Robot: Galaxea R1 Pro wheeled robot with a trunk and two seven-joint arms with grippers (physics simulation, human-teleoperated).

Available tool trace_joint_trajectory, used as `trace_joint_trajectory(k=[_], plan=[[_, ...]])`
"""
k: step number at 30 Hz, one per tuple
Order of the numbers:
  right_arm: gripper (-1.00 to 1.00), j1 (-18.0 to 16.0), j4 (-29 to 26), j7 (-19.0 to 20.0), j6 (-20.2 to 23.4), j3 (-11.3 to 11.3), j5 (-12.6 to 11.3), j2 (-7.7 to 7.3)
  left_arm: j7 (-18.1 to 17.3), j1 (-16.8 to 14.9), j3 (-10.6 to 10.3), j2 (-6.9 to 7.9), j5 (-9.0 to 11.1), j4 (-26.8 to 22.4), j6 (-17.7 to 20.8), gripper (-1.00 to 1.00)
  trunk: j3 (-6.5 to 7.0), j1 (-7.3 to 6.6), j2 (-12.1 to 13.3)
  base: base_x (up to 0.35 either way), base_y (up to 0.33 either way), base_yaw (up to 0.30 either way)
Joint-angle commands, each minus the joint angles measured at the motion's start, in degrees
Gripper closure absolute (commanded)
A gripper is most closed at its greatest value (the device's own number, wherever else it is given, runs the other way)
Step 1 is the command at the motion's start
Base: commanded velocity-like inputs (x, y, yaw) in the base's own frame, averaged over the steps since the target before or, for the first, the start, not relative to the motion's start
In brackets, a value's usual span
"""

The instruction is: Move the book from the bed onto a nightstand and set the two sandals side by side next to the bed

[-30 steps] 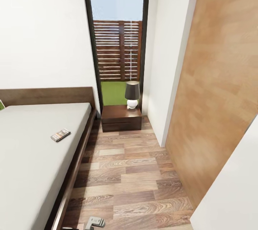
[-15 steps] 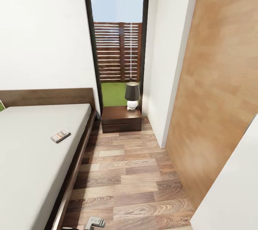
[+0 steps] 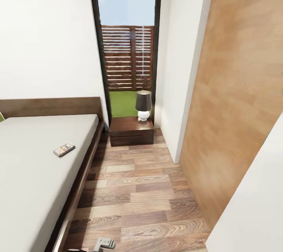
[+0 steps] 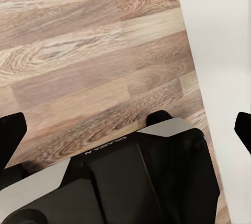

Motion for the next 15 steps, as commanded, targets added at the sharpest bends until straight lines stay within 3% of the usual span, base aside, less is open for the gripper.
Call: trace_joint_trajectory(k=[1, 15], plan=[[-1.0, -0.1, 0.21, 0.32, -0.02, 0.47, -0.6, 0.02, -0.2, -0.03, -0.32, 0.02, 0.45, -0.1, 0.48, -1.0, -0.12, 0.03, -0.12, 0.0, -0.167, 0.0], [-1.0, -0.1, 0.19, 0.29, -0.05, 0.47, -0.6, 0.0, -0.2, -0.03, -0.25, 0.02, 0.46, -0.1, 0.48, -1.0, -0.12, 0.03, -0.12, 0.012, -0.049, 0.0]])
